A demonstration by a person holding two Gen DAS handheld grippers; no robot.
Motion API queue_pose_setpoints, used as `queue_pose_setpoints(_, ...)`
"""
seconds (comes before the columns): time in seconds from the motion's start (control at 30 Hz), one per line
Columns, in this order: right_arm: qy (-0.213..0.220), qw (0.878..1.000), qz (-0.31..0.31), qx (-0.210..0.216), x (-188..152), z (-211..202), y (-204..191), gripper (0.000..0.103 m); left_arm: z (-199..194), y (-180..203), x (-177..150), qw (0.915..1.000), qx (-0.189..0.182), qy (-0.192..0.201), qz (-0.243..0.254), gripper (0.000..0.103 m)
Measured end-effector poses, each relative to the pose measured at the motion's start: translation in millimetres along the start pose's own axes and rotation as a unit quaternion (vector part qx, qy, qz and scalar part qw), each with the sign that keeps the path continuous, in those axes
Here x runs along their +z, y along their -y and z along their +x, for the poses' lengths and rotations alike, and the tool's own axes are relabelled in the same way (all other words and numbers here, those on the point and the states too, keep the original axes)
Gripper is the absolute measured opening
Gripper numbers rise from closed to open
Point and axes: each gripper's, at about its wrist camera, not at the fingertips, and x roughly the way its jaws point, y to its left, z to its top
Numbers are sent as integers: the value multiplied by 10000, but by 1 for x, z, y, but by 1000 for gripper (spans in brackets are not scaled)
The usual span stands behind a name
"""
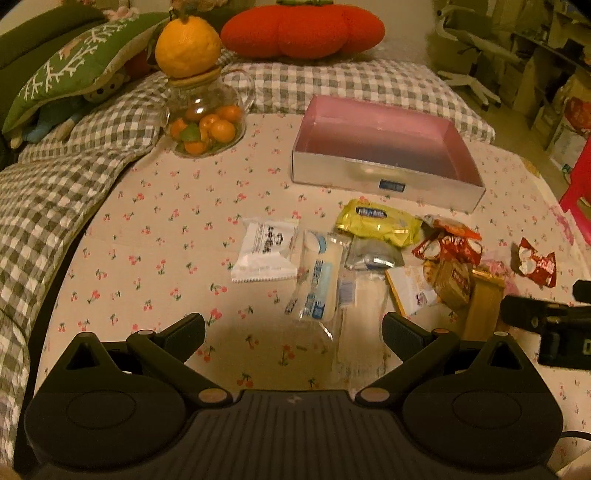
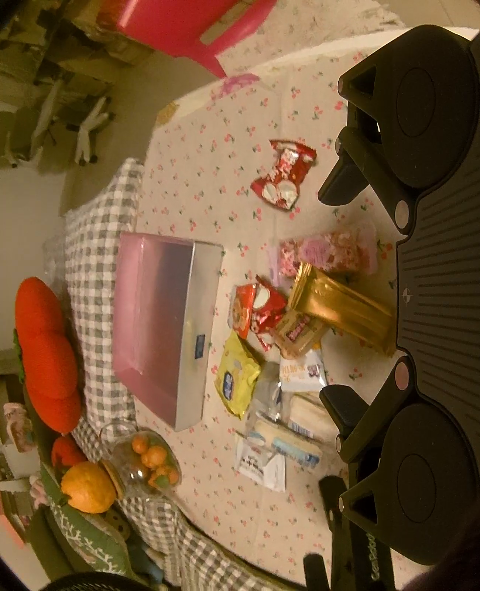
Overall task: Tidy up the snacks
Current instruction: 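Grasp the yellow chip bag with the left tool while the right tool grasps the red-and-white biscuit packet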
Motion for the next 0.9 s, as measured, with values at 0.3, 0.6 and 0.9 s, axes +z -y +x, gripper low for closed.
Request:
queue_pose_setpoints(0.3,-366,9983,2,455,25,10,12,103,15,-4,22,9987,-292,-114,411,102)
queue_pose_setpoints(0.6,-264,9964,409,690,51,32,30,103,44,-6,41,9962,-841,-119,200,98)
queue_pose_setpoints(0.9,-585,9866,1185,953,73,81,43,102,83,-4,67,9893,-1413,-341,-80,94)
